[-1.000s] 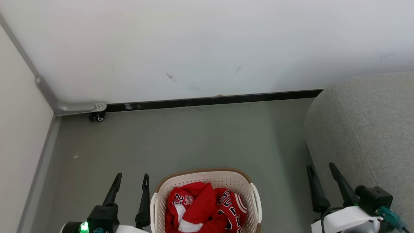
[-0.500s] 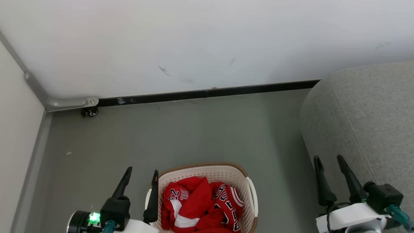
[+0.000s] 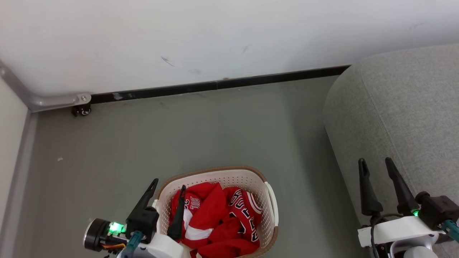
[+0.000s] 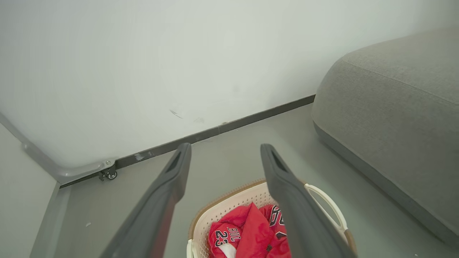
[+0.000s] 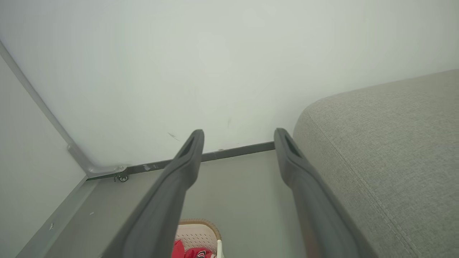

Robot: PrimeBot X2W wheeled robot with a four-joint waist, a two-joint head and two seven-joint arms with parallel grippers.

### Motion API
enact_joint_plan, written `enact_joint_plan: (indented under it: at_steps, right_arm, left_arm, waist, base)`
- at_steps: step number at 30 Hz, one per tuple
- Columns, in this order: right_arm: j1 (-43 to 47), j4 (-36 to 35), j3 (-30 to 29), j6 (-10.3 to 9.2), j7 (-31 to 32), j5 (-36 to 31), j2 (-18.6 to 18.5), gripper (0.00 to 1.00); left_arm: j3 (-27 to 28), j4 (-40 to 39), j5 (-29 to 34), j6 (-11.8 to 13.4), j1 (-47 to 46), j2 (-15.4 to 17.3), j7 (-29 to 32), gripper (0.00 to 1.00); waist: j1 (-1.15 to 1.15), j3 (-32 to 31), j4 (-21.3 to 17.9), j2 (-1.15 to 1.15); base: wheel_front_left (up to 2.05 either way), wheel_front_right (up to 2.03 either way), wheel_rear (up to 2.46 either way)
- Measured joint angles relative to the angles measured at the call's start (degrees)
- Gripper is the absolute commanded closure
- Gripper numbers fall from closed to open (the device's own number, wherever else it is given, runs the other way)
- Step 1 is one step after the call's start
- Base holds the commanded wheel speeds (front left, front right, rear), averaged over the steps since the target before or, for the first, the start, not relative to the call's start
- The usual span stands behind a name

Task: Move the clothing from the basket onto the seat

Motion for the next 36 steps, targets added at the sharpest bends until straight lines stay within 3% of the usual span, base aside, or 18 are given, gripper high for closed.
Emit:
enact_joint_plan:
  at_steps: [15, 36]
  right_arm:
    - [-2.3, -3.1, -1.0, 0.0, -0.5, 0.3, 0.0, 0.0]
    - [-7.7, -5.7, 0.4, 0.0, -0.7, 3.8, 0.0, 0.0]
  left_arm:
    - [-2.9, 7.3, 3.9, -2.3, -7.9, 1.7, 0.0, 0.0]
    - [-2.3, 19.0, 5.4, -2.0, -17.0, 3.0, 0.4, 0.0]
  waist:
    - [0.0, 6.8, -3.5, 0.0]
    - [0.0, 18.1, -9.0, 0.0]
  base:
    - [0.0, 0.0, 0.0]
    - [0.0, 0.0, 0.0]
